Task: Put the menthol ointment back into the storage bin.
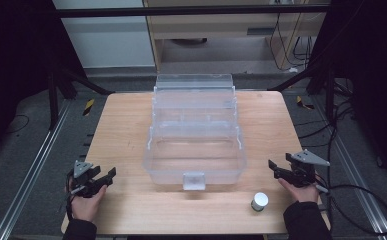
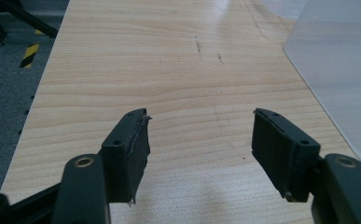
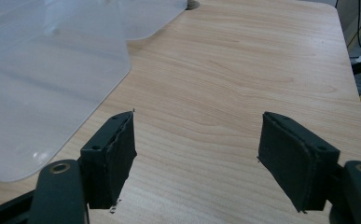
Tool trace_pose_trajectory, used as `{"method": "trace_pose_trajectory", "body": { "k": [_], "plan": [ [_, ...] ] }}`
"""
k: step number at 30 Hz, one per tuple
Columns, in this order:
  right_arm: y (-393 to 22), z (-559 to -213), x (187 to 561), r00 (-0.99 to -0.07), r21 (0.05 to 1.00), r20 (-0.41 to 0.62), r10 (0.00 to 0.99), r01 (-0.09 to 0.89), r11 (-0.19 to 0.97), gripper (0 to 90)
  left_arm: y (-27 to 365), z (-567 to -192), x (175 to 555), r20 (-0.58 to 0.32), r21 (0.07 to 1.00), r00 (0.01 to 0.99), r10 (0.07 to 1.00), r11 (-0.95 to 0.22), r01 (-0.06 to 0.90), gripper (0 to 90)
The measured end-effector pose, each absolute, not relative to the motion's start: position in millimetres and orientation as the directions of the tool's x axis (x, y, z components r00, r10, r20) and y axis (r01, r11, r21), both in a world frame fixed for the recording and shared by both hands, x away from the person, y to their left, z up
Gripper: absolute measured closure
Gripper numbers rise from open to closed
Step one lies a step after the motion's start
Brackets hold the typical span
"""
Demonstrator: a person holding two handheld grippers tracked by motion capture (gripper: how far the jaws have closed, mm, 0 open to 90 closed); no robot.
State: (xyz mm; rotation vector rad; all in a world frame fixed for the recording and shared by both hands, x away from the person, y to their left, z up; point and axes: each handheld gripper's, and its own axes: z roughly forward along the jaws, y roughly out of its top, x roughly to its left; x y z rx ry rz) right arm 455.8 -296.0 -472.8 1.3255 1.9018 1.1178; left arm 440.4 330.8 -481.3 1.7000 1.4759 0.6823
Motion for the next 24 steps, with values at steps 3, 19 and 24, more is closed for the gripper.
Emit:
{"method": "trace_pose_trajectory", "body": {
  "k": [3,19,24],
  "plan": [
    [-293.8,-470.5,453.7,-0.384,0.862,-0.001,0.923,0.467,0.195,30.8,330.8,-481.6,440.6,-0.083,0.82,0.18,0.98,-0.035,0.571,38.4],
    [-273.1,-432.3,453.2,-0.521,0.812,-0.04,0.853,0.48,0.332,32.8,331.0,-483.3,441.3,-0.056,0.813,0.187,0.981,-0.064,0.578,37.1],
    [-268.3,-418.6,453.7,-0.562,0.786,-0.055,0.825,0.486,0.383,31.4,331.1,-484.6,442.0,-0.047,0.808,0.192,0.98,-0.076,0.585,36.4]
  ]
}}
